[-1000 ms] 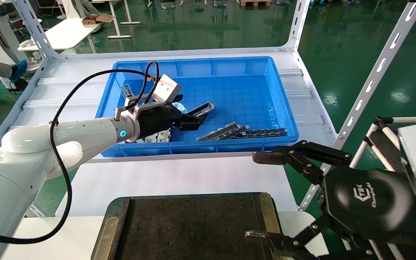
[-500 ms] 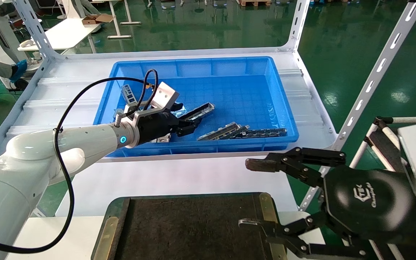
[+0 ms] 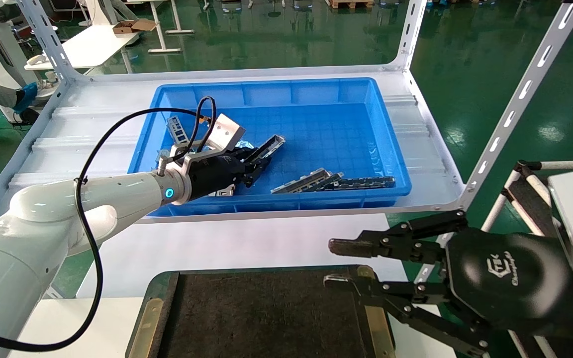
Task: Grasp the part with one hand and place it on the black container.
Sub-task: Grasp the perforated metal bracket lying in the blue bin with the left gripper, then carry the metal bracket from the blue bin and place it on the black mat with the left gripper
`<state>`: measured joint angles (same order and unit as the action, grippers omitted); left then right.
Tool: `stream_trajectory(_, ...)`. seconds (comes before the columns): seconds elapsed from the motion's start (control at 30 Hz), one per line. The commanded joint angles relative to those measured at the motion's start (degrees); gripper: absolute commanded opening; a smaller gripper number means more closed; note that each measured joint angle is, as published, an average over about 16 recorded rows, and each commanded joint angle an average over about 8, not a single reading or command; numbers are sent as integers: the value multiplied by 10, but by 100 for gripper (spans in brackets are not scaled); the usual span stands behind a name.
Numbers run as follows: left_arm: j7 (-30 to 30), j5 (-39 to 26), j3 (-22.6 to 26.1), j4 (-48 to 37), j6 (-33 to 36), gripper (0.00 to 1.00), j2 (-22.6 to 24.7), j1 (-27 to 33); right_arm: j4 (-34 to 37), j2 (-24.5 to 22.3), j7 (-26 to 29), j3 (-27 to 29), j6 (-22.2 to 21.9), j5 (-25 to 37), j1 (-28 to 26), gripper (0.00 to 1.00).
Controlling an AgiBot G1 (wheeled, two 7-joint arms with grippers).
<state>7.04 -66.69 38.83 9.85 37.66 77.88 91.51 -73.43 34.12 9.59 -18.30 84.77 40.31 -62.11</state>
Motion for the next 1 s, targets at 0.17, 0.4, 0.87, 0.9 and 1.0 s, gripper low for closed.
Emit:
stream_trajectory(0.17,-2,11,7,3,2,0,-1,5,0,0,0,0,0,0,0,0)
stream_trajectory(0.4,2,27,11,2,18,0,-4,21,0,0,0,0,0,0,0,0)
stream_trajectory(0.87,34,66,-3,-20,120,0,-26,42,0,0,0,-1,0,0,0,0)
stream_trajectory(0.9,36,70,-5,-20,136,0,-31,42,0,0,0,-1,0,0,0,0)
stream_trajectory(1.0,45,81,-12,-21,189,0,-47,39,0,0,0,-1,0,0,0,0)
